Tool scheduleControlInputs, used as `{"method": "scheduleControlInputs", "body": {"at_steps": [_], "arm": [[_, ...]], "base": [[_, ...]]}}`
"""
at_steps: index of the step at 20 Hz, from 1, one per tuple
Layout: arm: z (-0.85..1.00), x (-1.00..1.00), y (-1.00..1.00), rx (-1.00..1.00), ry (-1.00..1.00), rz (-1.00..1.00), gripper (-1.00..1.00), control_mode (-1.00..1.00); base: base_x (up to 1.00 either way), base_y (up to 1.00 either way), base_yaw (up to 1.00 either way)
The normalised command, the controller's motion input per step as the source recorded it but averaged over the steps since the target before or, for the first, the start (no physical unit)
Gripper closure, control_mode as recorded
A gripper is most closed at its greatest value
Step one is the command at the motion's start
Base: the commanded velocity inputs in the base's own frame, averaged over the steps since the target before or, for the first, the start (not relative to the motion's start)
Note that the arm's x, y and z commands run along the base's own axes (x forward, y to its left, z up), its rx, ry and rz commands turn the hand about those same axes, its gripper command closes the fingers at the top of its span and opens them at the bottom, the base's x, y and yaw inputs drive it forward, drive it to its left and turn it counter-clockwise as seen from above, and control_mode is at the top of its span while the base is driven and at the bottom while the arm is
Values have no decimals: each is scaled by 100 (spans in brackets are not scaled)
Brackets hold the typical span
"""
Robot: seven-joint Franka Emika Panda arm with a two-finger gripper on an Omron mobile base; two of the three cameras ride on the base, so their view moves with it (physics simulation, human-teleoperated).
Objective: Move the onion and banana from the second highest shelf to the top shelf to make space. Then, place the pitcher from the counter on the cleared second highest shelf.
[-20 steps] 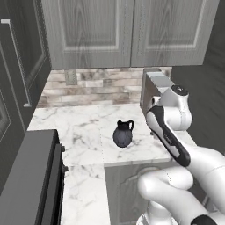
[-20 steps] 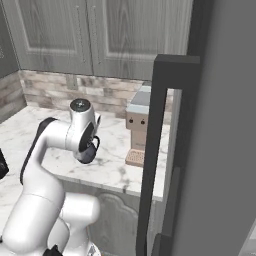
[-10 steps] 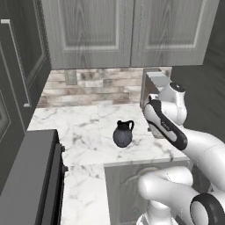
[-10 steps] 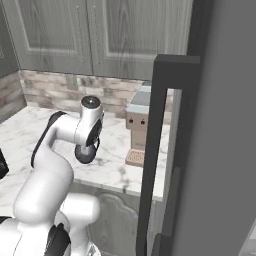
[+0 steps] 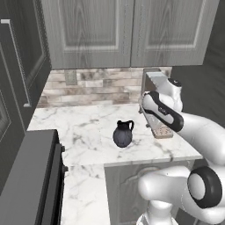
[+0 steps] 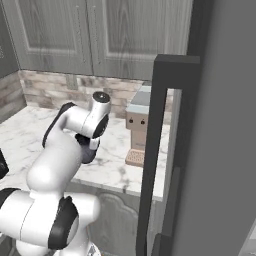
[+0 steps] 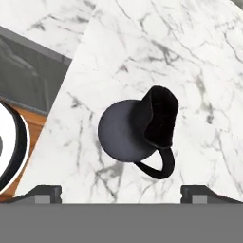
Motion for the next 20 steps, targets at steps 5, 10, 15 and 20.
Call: {"method": "scheduleControlInputs", "body": {"at_steps": [5,10,15,20], "arm": [[-14,0,22,-11,0,10,-100,-100],[0,8,19,-7,0,3,-100,-100],[-13,21,1,-3,0,2,-100,-100],[-30,24,0,-2,0,5,-100,-100]], "base": [[0,0,0],[0,0,0],[0,0,0],[0,0,0]]}}
